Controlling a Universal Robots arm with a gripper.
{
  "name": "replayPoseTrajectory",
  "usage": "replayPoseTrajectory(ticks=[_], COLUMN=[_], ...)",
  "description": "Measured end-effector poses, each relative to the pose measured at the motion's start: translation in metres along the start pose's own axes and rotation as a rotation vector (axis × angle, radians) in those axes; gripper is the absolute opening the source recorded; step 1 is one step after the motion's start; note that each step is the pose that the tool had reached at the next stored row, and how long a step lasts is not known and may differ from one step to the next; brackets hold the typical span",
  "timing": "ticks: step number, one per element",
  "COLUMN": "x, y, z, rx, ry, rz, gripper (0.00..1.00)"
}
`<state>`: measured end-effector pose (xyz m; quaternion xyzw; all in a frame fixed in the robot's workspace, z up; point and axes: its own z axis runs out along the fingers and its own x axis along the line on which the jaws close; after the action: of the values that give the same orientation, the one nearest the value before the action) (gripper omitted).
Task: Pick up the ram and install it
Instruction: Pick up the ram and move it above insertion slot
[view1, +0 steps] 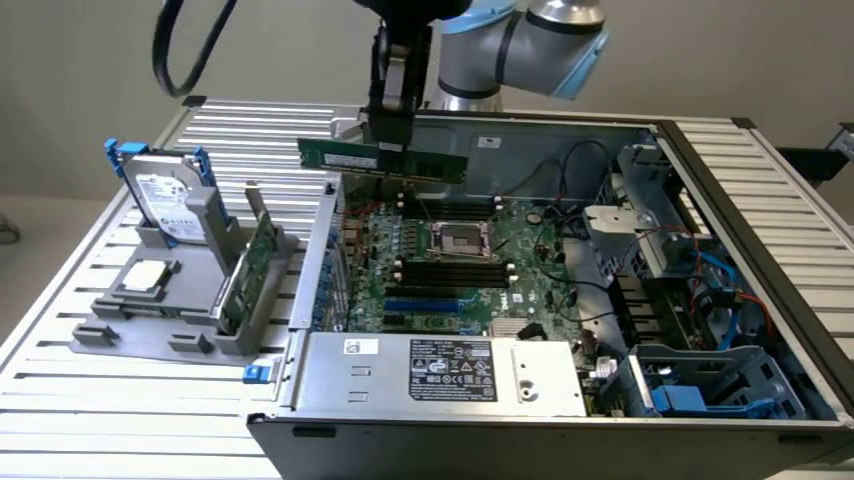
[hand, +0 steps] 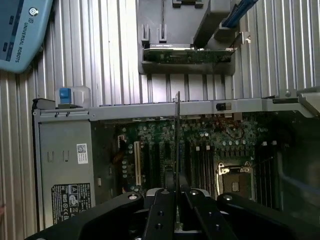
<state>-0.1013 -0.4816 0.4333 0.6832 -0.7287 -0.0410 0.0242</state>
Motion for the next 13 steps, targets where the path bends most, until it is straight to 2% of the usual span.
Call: replayPoseTrajectory(ticks=[8,13], x=[-0.003,-0.008], y=[-0.0357,-0.0422], z=[-0.0033,-0.0022], rx=[-0.0007,-0.0009], ry=[-0.0056,-0.0051], rz=[-0.001,-0.007], gripper=[0.14,0.14])
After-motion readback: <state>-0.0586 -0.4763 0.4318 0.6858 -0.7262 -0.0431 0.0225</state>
